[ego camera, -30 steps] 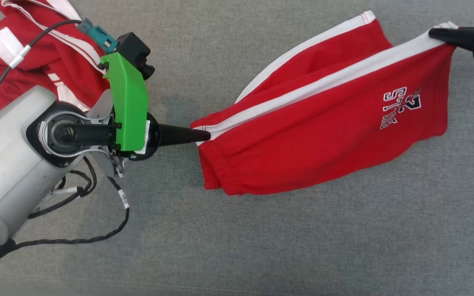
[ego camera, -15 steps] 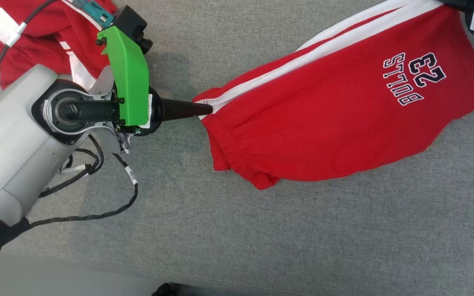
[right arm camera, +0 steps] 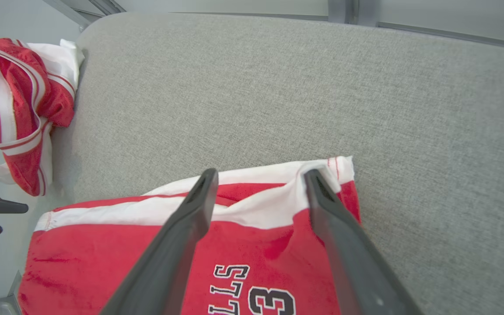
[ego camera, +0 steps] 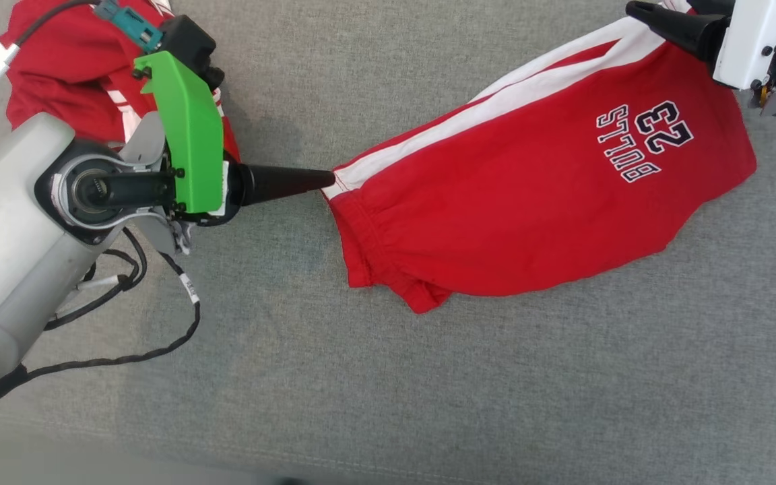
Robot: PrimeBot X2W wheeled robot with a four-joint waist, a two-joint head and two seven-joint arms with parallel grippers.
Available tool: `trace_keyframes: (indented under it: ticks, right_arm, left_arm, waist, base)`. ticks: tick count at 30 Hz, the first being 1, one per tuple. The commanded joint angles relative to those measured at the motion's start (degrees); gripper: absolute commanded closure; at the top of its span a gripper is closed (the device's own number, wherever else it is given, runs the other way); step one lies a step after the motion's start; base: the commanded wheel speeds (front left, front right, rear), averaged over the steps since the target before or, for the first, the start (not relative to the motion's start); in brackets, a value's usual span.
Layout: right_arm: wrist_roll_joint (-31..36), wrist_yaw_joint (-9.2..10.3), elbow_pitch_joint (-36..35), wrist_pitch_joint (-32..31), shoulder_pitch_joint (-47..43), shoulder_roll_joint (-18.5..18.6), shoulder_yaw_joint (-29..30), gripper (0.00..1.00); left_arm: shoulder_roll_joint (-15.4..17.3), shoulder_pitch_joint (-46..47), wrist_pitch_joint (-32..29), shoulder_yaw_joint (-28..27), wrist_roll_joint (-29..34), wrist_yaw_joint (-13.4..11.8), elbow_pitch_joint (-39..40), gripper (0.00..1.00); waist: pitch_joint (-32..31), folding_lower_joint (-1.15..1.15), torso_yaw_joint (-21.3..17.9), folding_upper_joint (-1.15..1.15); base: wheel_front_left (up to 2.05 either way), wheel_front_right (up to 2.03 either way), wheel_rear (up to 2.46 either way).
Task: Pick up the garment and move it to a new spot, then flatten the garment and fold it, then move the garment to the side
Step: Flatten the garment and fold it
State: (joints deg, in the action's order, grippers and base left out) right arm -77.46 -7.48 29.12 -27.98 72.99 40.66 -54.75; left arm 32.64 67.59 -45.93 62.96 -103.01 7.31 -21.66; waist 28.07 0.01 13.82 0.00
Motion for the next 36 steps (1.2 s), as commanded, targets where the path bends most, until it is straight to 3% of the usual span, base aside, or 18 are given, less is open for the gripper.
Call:
trace_keyframes:
  ticks: [1, 8, 13, 17, 24, 28, 30, 33, 36]
  right_arm:
    - [1.1, -0.03, 0.0, 2.9, -1.0, 0.8, 0.2, 0.00]
    - [3.3, -0.03, 2.0, 19.2, -5.3, -0.4, 2.2, 0.00]
    - [3.8, -0.03, 2.0, 29.8, -10.4, -0.6, 3.0, 0.00]
    - [4.5, -0.03, 2.8, 36.6, -14.6, -0.2, 3.2, 0.00]
    - [3.7, -0.03, 7.1, 41.0, -20.4, -1.7, 3.2, 0.00]
    - [2.4, -0.03, 9.9, 40.5, -22.4, -2.1, 2.8, 0.00]
    - [1.3, -0.03, 11.5, 39.4, -23.1, -2.5, 2.5, 0.00]
    - [0.2, -0.03, 13.5, 37.7, -23.6, -2.4, 2.0, 0.00]
    - [-1.0, -0.03, 16.2, 35.4, -23.4, -2.0, 1.6, 0.00]
  left_arm:
    - [0.8, -0.9, 1.4, -0.5, 1.6, 0.2, 1.0, 0.00]
    - [5.2, -4.5, 13.3, -3.0, 9.4, 0.2, 6.0, 0.00]
    - [8.4, -9.5, 28.3, -5.1, 17.1, 0.1, 7.8, 0.00]
    - [10.0, -13.4, 40.1, -6.1, 23.9, -3.4, 8.3, 0.00]
    - [10.4, -21.2, 57.2, -7.0, 32.7, -13.1, 11.6, 0.00]
    - [7.9, -26.3, 60.8, -8.9, 38.1, -19.0, 14.7, 0.00]
    - [4.3, -29.9, 61.2, -12.8, 40.3, -21.1, 17.3, 0.00]
    - [-0.1, -36.0, 61.1, -18.1, 47.7, -22.9, 20.3, 0.00]
    - [-5.2, -41.3, 61.1, -23.0, 56.0, -22.7, 22.6, 0.00]
  waist:
    - [-3.2, -0.01, -1.1, 0.00]
    - [-8.5, -0.01, -2.3, 0.00]
    - [-11.8, -0.01, -2.7, 0.00]
    - [-13.9, -0.01, -2.5, 0.00]
    - [-16.0, -0.01, -1.1, 0.00]
    - [-15.8, -0.01, 0.6, 0.00]
    - [-15.4, -0.01, 1.5, 0.00]
    - [-14.5, -0.01, 3.0, 0.00]
    - [-13.4, -0.01, 4.9, 0.00]
  base:
    - [0.00, 0.00, 0.00]
    - [0.00, 0.00, 0.00]
    - [0.00, 0.00, 0.00]
    - [0.00, 0.00, 0.00]
    - [0.00, 0.00, 0.00]
    - [0.00, 0.00, 0.00]
    - [0.00, 0.00, 0.00]
    - [0.00, 0.00, 0.00]
    - [0.00, 0.00, 0.00]
